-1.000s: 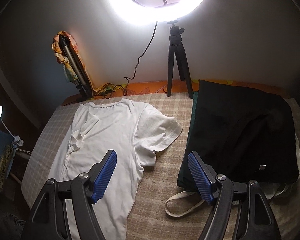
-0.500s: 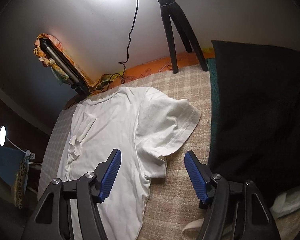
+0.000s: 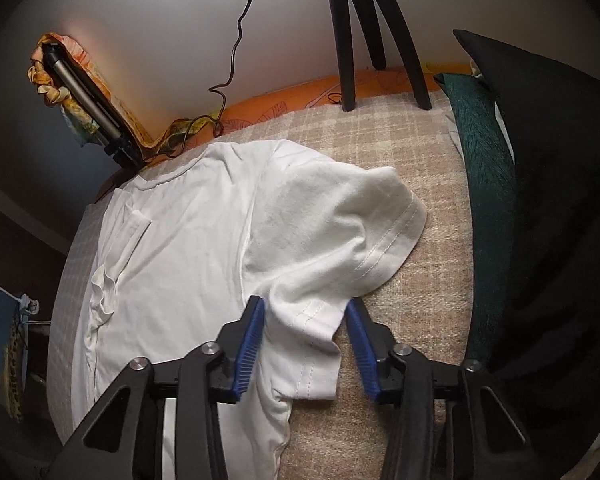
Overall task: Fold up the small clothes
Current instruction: 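Move the right tool to the other sleeve of the T-shirt, then close the right tool on the other sleeve edge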
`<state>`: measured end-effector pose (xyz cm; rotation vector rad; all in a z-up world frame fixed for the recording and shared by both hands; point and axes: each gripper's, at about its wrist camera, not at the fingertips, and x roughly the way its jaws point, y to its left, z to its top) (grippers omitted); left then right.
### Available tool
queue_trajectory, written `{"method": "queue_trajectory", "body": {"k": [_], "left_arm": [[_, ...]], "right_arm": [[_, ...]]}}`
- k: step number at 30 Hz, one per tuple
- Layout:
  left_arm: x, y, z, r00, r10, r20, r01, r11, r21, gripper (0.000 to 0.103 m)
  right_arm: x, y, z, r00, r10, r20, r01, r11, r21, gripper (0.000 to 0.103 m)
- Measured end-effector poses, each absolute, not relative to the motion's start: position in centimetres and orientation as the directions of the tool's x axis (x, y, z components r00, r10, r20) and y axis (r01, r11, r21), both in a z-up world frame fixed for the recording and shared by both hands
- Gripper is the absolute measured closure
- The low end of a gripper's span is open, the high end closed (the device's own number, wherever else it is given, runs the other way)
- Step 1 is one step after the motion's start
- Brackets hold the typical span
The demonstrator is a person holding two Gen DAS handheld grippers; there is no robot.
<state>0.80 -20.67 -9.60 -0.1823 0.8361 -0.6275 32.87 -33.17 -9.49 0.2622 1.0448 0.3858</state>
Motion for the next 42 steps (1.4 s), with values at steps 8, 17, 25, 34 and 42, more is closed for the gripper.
{"method": "queue_trajectory", "body": {"k": [8,17,25,34,42], "left_arm": [[0.0,-19.6,-8.8,0.531,-0.595,-0.603,0.45,0.801,-0.394,0.1],[-0.3,-16.5,-9.3,0.558,-0.604,-0.569,0.39,0.797,-0.462,0.1],[-1.0,-14.0,-9.3,0.586,-0.609,-0.535,0.35,0.785,-0.511,0.1],[-1.4,-11.0,-10.1,0.62,-0.573,-0.535,0.288,0.801,-0.525,0.1],[-1.7,-8.1,-11.5,0.634,-0.535,-0.559,0.208,0.814,-0.543,0.1]], "right_arm": [[33.1,-31.9,-7.6,0.484,0.393,-0.781,-0.172,0.919,0.356,0.098],[32.4,-28.4,-4.7,0.532,0.308,-0.789,-0.197,0.951,0.238,0.099],[31.2,-23.3,-2.6,0.565,0.238,-0.79,-0.26,0.96,0.103,0.099],[30.8,-16.7,-2.0,0.57,0.188,-0.8,-0.33,0.944,-0.014,0.099],[31.3,-11.6,-4.0,0.553,0.155,-0.819,-0.376,0.923,-0.079,0.099]]}}
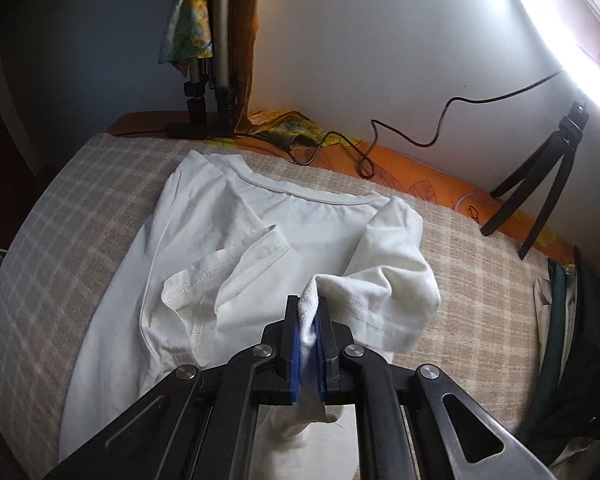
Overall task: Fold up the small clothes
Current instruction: 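Close the right tool on the other sleeve edge, then fold that side over the shirt body and open the right tool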
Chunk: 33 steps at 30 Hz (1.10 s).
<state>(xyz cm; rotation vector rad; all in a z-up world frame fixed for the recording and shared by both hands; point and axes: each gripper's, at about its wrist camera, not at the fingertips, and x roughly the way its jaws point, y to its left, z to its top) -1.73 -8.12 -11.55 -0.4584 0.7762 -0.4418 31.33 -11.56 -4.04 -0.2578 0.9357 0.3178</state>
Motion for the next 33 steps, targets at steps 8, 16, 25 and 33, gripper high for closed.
{"method": "queue_trajectory", "body": {"k": [8,16,25,33], "left_arm": [[-1.8,-7.2,-12.2,0.63,-0.512,-0.583,0.17,0.824,-0.54,0.1],[-2.4,-7.2,-10.2,0.608,-0.515,-0.605,0.203,0.837,-0.508,0.095],[-1.7,-4.4,-4.9,0.619,-0.516,-0.592,0.294,0.852,-0.434,0.095],[2.7,0.2,-4.1,0.667,-0.408,-0.624,0.213,0.906,-0.364,0.083]], "right_arm": [[31.3,-8.7,-6.3,0.52,0.154,-0.84,-0.406,0.91,-0.085,0.098],[30.5,-12.5,-3.7,0.431,0.448,-0.784,-0.467,0.853,0.231,0.063],[30.5,-23.1,-1.8,0.509,0.505,-0.697,-0.318,0.863,0.392,0.061],[30.4,-24.0,-5.4,0.486,0.408,-0.772,-0.238,0.913,0.332,0.067]]}}
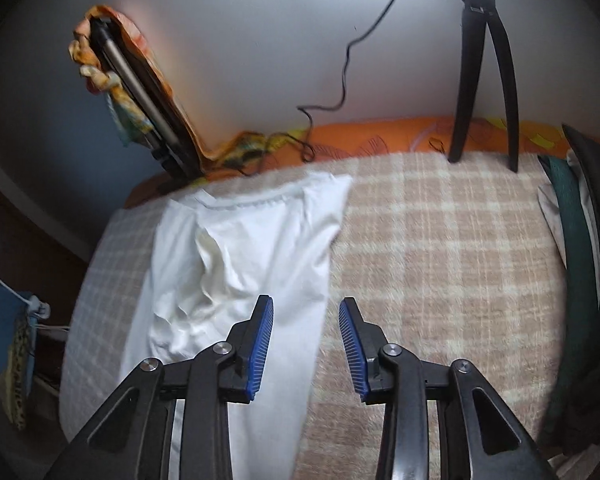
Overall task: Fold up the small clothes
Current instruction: 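Fold that side over the shirt body and open the right tool, then grasp the hem with the left tool while the right tool grasps it too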
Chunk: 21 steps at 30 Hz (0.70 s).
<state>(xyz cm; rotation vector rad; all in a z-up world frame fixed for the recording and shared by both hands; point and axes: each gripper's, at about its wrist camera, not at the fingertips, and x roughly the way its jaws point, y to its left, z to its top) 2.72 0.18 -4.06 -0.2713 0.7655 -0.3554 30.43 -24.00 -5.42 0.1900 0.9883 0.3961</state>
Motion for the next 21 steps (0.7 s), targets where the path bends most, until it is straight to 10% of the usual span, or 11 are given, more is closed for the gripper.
{"method": "queue_trajectory", "body": {"k": [21], "left_arm": [[2.1,4.5,-9.6,0.428,-0.425,-0.797,0.138,0.903,-0.408,0.071]], "right_arm": [[6.5,-29.2,-10.8,0.283,0.638,-0.716,-0.327,0.766,0.553,0.064]]}}
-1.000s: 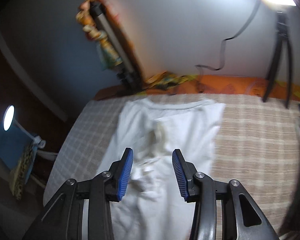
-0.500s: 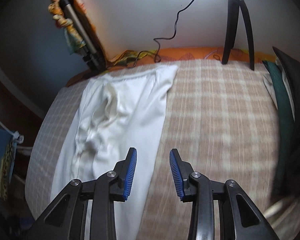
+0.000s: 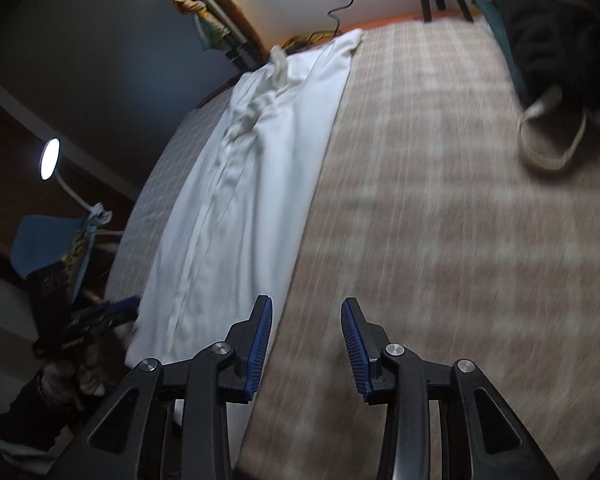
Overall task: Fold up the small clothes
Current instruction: 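Grasp the hem with the left tool while the right tool grasps it too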
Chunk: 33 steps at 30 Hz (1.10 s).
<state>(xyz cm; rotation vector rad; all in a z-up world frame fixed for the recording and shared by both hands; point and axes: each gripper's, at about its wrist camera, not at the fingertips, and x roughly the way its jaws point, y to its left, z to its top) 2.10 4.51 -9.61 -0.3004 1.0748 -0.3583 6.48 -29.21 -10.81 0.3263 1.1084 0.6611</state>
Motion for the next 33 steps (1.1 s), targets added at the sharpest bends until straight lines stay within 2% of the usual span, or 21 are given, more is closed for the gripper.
{"method": "queue_trajectory", "body": {"k": [4,6,9,17,21,22,24,26,28,33], "left_arm": [[1.0,4.4,-10.0,0.399,-0.458,-0.795,0.134,0.886,-0.444,0.07],[0.3,4.3,-9.9,0.4,-0.466,-0.789,0.139,0.882,-0.45,0.065],[-0.6,4.4,-10.2,0.384,-0.508,-0.771,0.126,0.856,-0.501,0.063],[-0.7,5.0,-10.8,0.356,-0.597,-0.719,0.087,0.787,-0.61,0.063],[-0.2,4.5,-10.8,0.347,-0.611,-0.712,0.109,0.78,-0.616,0.068],[-0.2,4.5,-10.7,0.349,-0.605,-0.716,0.114,0.785,-0.608,0.072],[-0.1,4.3,-11.1,0.339,-0.598,-0.726,0.117,0.793,-0.598,0.096],[-0.2,4.3,-11.4,0.34,-0.6,-0.724,0.113,0.791,-0.602,0.097],[-0.4,4.4,-11.2,0.352,-0.604,-0.715,0.122,0.787,-0.605,0.097],[-1.3,5.2,-10.5,0.384,-0.635,-0.67,0.13,0.755,-0.642,0.098]], "right_arm": [[3.8,-28.1,-12.3,0.209,0.686,-0.698,-0.365,0.716,0.595,0.064],[3.0,-27.7,-12.4,0.194,0.699,-0.688,-0.386,0.699,0.602,0.064],[2.4,-27.5,-12.5,0.17,0.727,-0.665,-0.392,0.669,0.631,0.064],[1.4,-26.4,-13.9,0.098,0.8,-0.592,-0.394,0.577,0.715,0.064],[1.6,-25.2,-13.9,0.088,0.81,-0.58,-0.409,0.56,0.72,0.065],[1.5,-24.9,-14.0,0.087,0.81,-0.58,-0.409,0.56,0.721,0.067],[1.2,-24.8,-14.1,0.084,0.808,-0.584,-0.412,0.561,0.717,0.072],[0.9,-24.6,-14.1,0.084,0.796,-0.599,-0.421,0.574,0.703,0.086],[0.6,-24.4,-14.1,0.1,0.777,-0.622,-0.431,0.597,0.676,0.095],[0.2,-25.6,-14.1,0.105,0.791,-0.603,-0.412,0.586,0.698,0.102]]}}
